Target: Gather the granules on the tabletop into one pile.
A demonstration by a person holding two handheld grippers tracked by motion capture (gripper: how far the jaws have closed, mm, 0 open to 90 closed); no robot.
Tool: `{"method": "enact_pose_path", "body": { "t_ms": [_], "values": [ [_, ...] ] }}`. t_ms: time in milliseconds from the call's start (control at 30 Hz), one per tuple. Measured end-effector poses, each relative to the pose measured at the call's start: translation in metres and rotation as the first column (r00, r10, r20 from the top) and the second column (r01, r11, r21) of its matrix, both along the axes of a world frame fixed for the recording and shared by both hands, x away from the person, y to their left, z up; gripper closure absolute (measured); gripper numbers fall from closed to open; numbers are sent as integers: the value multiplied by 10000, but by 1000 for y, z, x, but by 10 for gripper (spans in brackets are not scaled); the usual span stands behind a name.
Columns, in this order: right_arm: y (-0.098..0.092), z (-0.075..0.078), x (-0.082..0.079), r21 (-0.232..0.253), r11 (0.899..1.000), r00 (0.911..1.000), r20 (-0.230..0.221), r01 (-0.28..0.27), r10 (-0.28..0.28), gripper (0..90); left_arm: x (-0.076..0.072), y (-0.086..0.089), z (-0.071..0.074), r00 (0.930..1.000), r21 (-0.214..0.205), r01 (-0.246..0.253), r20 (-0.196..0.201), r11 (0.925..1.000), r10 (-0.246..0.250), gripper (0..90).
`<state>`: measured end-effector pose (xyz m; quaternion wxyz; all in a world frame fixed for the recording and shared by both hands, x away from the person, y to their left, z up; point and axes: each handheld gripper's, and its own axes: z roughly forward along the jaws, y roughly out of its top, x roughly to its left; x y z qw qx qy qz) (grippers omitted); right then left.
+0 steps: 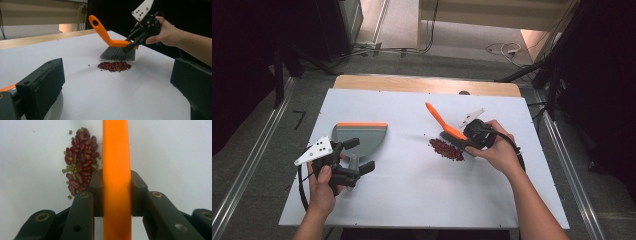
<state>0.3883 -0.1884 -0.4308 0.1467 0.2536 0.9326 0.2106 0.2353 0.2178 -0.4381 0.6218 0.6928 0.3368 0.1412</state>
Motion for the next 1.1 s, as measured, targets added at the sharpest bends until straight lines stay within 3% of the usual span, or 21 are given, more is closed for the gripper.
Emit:
{"method": "enact_pose_path", "body": {
  "t_ms": [200, 367, 600, 967, 1100],
  "values": [
    [-12, 13, -8, 566, 9976, 9990, 149, 404, -413, 681, 0, -1, -1, 10000, 39, -15, -13, 10000, 15, 3],
    [-25, 19, -20, 1211, 9889, 9960, 136, 856, -879, 681, 1, 0, -1, 10000, 59, -22, -27, 10000, 22, 3],
    [-51, 15, -44, 2051, 9656, 9871, -323, 1598, -1565, 681, 0, 0, -1, 10000, 93, -47, -15, 9999, 47, 3],
    [-117, 4, -96, 3869, 8851, 9658, -871, 2588, -2443, 681, 0, 0, -2, 9999, 147, -79, 66, 9999, 78, 3],
    [-132, 1, -105, 4124, 8704, 9631, -1034, 2690, -2487, 681, 1, 2, -3, 9999, 140, -137, 51, 9998, 136, 3]
  ]
}}
